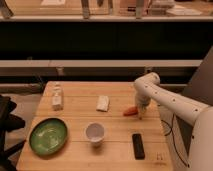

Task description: Drag the pepper across the table

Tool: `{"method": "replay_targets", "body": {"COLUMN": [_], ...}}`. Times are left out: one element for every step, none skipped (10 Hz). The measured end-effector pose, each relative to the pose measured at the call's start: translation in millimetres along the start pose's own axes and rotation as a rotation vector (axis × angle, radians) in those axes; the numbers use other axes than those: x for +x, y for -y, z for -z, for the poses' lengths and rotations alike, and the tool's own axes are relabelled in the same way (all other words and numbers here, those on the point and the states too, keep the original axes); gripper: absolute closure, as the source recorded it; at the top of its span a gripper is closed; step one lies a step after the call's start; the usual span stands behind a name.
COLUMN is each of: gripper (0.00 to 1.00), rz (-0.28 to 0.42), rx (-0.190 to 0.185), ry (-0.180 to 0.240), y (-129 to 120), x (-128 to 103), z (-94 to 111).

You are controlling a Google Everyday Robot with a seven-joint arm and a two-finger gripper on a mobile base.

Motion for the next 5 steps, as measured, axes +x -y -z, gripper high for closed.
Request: {"method": "replay_targets", "body": {"gripper": [0.68,0.8,0.86,0.96,1.0], "rz": [0.005,0.004,-0.001,-0.013,-0.018], "rx": [0.001,0.0,0.0,0.001,0.003], "ry": [0.003,0.004,0.005,0.003,0.006], "y": [-7.6,-19.7,-24.3,-28.4,-27.3], "x": [-0.2,1.0,2.3,9.4,13.3], "z": [1.3,2.2,2.3,2.4,2.3]}}
